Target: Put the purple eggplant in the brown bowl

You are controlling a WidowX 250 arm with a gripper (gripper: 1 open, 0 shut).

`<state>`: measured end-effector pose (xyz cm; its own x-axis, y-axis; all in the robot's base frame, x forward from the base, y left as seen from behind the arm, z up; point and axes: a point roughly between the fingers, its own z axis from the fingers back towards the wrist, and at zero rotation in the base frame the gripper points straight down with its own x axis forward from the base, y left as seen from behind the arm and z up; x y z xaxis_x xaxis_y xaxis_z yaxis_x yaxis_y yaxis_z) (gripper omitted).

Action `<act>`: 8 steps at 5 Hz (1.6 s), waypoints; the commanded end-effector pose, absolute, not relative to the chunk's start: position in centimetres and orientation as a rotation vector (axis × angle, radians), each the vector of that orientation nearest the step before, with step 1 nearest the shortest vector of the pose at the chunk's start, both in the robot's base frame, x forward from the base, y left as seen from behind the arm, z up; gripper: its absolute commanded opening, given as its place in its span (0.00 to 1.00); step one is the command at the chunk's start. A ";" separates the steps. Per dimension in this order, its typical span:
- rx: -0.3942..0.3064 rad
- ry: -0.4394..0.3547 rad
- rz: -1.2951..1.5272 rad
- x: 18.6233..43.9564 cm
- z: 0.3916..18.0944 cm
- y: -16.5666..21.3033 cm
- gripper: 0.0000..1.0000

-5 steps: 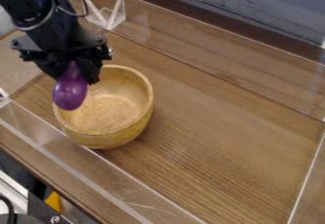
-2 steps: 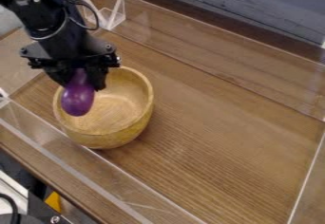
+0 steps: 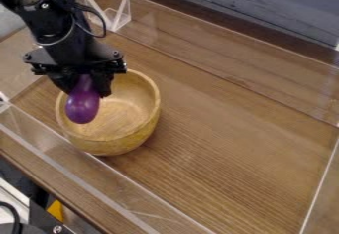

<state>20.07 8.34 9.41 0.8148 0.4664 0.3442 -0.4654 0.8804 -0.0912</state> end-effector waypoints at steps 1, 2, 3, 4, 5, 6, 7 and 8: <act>0.024 -0.397 0.481 20.7 9.2 8.1 0.00; 0.039 -0.396 0.474 20.8 8.1 7.7 0.00; 0.049 -0.391 0.472 21.0 7.2 7.3 0.00; 0.057 -0.385 0.472 21.1 6.8 7.1 0.00; 0.069 -0.384 0.469 20.9 6.5 7.1 0.00; 0.081 -0.383 0.466 20.7 6.3 7.1 0.00; 0.095 -0.383 0.463 20.5 6.0 7.1 0.00; 0.108 -0.385 0.461 20.2 5.7 7.3 0.00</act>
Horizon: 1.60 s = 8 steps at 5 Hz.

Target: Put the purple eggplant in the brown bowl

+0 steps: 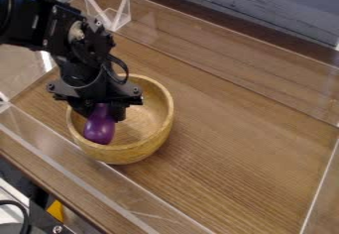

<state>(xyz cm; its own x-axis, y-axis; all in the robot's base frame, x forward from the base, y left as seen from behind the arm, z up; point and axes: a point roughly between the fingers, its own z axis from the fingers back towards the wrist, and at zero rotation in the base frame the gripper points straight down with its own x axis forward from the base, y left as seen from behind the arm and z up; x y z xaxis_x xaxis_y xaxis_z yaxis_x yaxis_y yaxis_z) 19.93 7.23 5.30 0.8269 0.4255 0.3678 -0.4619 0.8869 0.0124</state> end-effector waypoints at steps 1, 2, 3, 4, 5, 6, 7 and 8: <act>0.123 -0.387 0.458 19.9 5.4 7.4 0.00; 0.137 -0.390 0.454 19.6 5.1 7.5 0.00; 0.153 -0.394 0.451 19.3 4.9 7.6 0.00; 0.169 -0.399 0.446 19.0 4.6 7.7 0.00; 0.185 -0.407 0.442 18.5 4.4 8.0 0.00; 0.200 -0.415 0.441 18.2 4.1 8.4 0.00; 0.216 -0.423 0.439 17.8 3.8 8.8 0.00; 0.231 -0.430 0.435 17.4 3.5 9.2 0.00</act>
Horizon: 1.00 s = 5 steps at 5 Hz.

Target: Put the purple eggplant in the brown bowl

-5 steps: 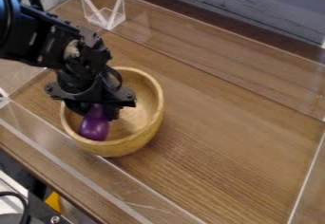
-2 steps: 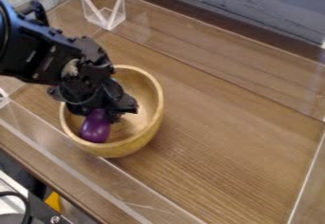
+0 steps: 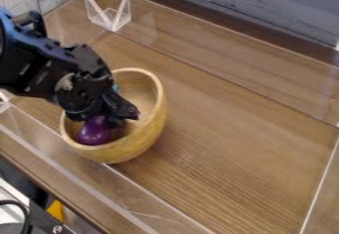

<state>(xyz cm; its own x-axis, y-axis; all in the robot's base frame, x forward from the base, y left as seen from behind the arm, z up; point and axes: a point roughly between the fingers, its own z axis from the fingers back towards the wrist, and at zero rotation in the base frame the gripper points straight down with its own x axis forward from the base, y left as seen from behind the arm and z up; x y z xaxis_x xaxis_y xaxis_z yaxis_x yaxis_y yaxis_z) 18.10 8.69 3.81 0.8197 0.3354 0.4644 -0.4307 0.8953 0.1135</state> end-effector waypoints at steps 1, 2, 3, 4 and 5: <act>0.247 -0.435 0.431 17.0 3.3 9.4 0.00; 0.263 -0.438 0.427 16.6 3.1 9.6 1.00; 0.274 -0.434 0.425 16.9 3.0 9.5 1.00; 0.285 -0.431 0.424 17.0 2.9 9.4 1.00; 0.295 -0.429 0.418 17.1 2.9 9.2 1.00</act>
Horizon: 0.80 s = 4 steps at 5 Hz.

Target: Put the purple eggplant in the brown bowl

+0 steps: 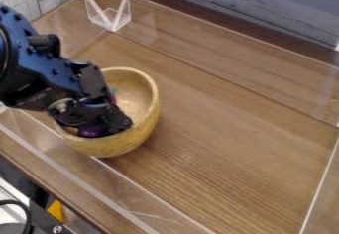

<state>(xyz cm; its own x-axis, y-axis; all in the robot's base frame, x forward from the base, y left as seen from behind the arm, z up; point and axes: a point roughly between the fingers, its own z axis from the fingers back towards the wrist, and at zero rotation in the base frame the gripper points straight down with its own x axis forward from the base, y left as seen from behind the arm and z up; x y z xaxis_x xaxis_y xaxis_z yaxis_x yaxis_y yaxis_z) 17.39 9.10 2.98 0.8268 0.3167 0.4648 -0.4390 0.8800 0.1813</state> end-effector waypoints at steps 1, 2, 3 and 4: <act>0.307 -0.425 0.415 17.2 2.7 9.1 1.00; 0.318 -0.421 0.414 17.2 2.6 8.9 1.00; 0.330 -0.417 0.413 17.2 2.5 8.8 1.00; 0.343 -0.413 0.411 17.1 2.4 8.8 1.00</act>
<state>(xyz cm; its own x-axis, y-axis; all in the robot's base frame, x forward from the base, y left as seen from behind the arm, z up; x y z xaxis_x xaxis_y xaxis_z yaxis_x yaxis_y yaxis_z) 17.64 8.67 2.66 0.8342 0.2986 0.4635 -0.4372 0.8705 0.2260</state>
